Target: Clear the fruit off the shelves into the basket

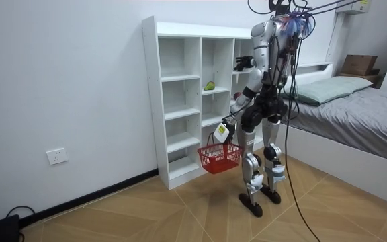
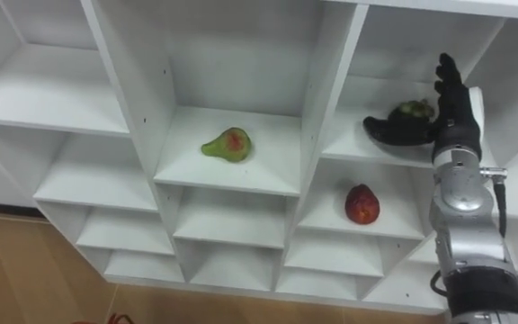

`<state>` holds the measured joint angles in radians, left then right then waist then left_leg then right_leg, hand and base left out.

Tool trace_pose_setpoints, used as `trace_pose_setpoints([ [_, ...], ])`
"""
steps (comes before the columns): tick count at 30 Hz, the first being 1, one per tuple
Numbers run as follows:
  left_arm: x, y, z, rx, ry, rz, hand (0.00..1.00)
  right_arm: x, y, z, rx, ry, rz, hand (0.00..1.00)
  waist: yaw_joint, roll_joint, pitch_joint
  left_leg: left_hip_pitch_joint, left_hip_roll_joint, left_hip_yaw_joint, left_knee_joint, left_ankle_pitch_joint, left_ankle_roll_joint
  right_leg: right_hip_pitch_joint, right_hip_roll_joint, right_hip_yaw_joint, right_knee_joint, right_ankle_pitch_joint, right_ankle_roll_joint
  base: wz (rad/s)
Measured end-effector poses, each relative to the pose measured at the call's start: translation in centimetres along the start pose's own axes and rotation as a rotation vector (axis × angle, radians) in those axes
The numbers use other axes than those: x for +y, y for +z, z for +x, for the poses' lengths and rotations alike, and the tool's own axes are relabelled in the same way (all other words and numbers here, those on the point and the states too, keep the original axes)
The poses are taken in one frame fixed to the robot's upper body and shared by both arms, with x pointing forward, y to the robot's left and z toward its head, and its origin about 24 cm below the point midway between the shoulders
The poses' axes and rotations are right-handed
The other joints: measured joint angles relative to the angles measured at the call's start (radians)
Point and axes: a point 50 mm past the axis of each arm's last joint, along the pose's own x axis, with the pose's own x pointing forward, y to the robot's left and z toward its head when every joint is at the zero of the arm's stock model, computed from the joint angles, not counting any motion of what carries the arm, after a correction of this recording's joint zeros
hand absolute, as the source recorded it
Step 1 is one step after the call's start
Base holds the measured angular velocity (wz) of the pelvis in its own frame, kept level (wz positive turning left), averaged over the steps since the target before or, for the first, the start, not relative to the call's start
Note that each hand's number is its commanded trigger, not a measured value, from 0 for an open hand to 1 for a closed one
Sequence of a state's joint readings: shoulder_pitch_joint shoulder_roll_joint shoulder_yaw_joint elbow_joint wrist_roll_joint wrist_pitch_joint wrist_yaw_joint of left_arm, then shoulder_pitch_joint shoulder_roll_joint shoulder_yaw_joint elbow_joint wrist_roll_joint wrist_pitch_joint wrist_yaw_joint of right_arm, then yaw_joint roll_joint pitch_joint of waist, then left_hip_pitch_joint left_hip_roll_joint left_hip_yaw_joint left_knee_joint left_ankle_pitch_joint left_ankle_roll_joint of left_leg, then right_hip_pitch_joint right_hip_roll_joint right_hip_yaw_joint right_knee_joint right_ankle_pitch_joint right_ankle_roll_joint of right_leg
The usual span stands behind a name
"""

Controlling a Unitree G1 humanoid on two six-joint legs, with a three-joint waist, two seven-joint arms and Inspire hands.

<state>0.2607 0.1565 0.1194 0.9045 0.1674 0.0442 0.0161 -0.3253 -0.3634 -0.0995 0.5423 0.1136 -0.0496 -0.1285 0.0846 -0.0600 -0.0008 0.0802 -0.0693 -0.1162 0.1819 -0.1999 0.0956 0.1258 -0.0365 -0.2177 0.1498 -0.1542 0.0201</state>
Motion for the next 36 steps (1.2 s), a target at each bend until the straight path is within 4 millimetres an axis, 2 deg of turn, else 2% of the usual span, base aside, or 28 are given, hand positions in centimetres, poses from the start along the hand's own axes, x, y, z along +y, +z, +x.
trace_pose_setpoints([
  [5, 0.1, -0.3, 0.0, 0.012, -0.003, 0.004, 1.00, 0.0, -0.1, 0.0, 0.003, 0.000, 0.006, 0.00, -0.002, -0.007, 0.0073, -0.002, 0.000, 0.000, -0.002, -0.001, -0.002, 0.000, 0.000, -0.003, 0.000, 0.000, 0.000, -0.01],
  [9, 0.1, -0.5, 0.0, 0.022, -0.004, 0.004, 1.00, -0.1, -0.7, 0.0, 0.028, -0.002, -0.003, 0.00, -0.001, -0.011, 0.0089, -0.002, 0.000, 0.001, -0.001, 0.001, -0.004, 0.001, 0.000, -0.005, 0.000, 0.000, 0.000, 0.00],
  [11, 0.0, -0.4, 0.1, 0.027, -0.003, 0.003, 1.00, -0.2, -1.6, -0.1, 0.067, -0.003, -0.009, 0.00, -0.001, -0.014, 0.0079, -0.002, 0.000, 0.002, 0.000, 0.001, -0.005, 0.003, 0.000, -0.007, 0.000, 0.000, 0.000, 0.02],
  [25, 0.4, 0.1, 0.2, 0.009, 0.009, 0.007, 1.00, 0.0, -2.4, -0.3, 0.090, 0.042, -0.020, 0.00, -0.001, -0.029, 0.0059, -0.002, 0.000, -0.012, 0.004, 0.000, -0.006, 0.007, 0.002, -0.007, 0.000, 0.000, 0.000, 0.02],
  [29, 0.5, 0.3, 0.2, 0.000, 0.018, 0.006, 1.00, -0.1, -2.5, -0.3, 0.090, 0.066, -0.076, 0.00, -0.002, -0.030, 0.0055, -0.003, 0.000, -0.013, 0.005, 0.000, -0.006, 0.008, 0.001, -0.032, 0.000, 0.000, 0.000, 0.00],
  [36, 0.6, 0.3, 0.2, 0.001, 0.027, 0.006, 1.00, 0.0, -2.5, -0.3, 0.096, 0.084, -0.108, 0.00, -0.003, -0.032, 0.0018, -0.002, 0.000, -0.013, 0.005, 0.001, -0.007, 0.008, 0.001, -0.035, 0.000, 0.000, 0.000, 0.00],
])
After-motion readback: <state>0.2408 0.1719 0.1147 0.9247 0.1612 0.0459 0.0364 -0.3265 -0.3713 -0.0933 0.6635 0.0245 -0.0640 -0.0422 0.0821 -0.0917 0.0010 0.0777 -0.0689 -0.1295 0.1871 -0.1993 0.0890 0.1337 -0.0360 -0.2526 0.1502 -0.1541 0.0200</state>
